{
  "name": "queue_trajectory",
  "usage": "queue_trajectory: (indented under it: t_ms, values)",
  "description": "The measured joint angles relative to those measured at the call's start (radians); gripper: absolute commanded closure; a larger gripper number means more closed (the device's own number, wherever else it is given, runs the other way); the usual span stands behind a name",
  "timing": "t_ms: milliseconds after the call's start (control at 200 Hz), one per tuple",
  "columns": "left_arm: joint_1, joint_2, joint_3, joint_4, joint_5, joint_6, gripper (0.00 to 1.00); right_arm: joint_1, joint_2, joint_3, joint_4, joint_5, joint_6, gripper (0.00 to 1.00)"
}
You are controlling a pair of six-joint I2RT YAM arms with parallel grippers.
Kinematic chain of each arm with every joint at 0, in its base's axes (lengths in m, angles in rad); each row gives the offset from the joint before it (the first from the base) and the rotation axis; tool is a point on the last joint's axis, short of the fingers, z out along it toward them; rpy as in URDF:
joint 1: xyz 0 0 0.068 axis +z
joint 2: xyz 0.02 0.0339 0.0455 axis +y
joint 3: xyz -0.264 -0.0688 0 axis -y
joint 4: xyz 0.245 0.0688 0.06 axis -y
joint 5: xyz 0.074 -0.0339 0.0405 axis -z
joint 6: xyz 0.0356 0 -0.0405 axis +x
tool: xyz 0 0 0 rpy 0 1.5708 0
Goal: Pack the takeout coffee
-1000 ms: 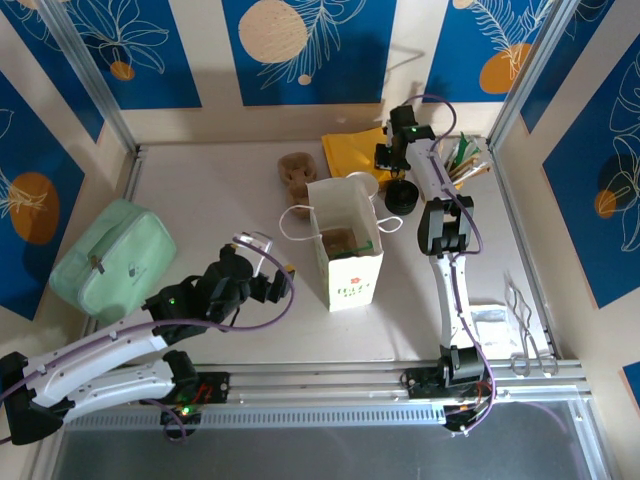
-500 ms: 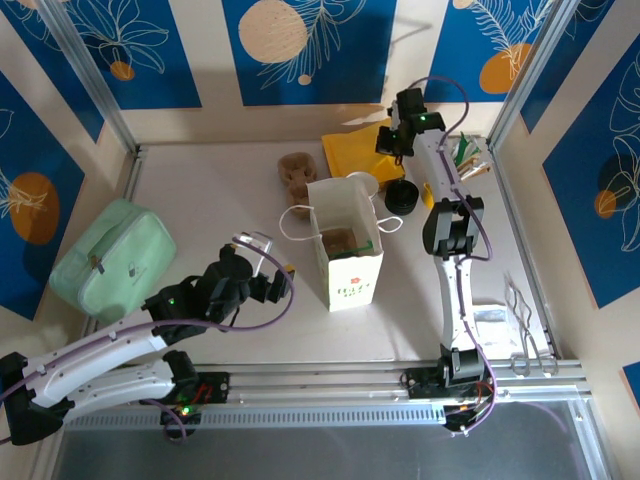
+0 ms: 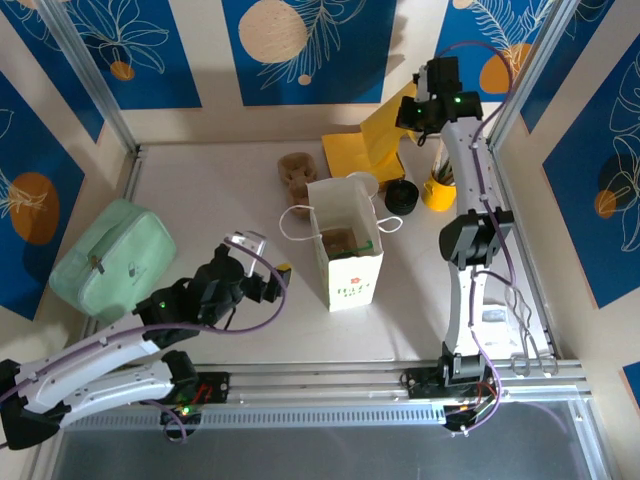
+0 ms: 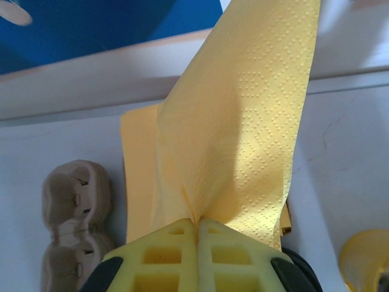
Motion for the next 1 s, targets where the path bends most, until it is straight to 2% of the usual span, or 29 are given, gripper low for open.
queue_trajectory:
  t_ms: [245,460,540,710,830,1000]
  values:
    - [0.000,-0.041,0.002,-0.005,0.008,-0.012,0.01,-0.002,-0.191,0.000,-0.060,-0.034,0.005,1.00]
    - [0.000,-0.012,0.122,-0.113,0.038,-0.071,0.01,-0.004,-0.333,-0.008,-0.135,-0.201,0.043,1.00]
    - [0.001,-0.003,0.168,-0.133,0.037,-0.092,0.01,0.014,-0.381,-0.024,-0.166,-0.221,0.055,1.00]
    - [0.001,-0.005,0.173,-0.155,0.037,-0.113,0.01,0.173,-0.508,-0.104,-0.228,-0.148,0.065,1.00]
    - [0.001,-0.008,0.166,-0.158,0.037,-0.119,0.00,0.304,-0.652,-0.280,-0.229,-0.066,0.082,1.00]
    - [0.001,-0.009,0.163,-0.159,0.034,-0.129,0.01,0.429,-0.816,-0.492,-0.208,0.067,0.119,1.00]
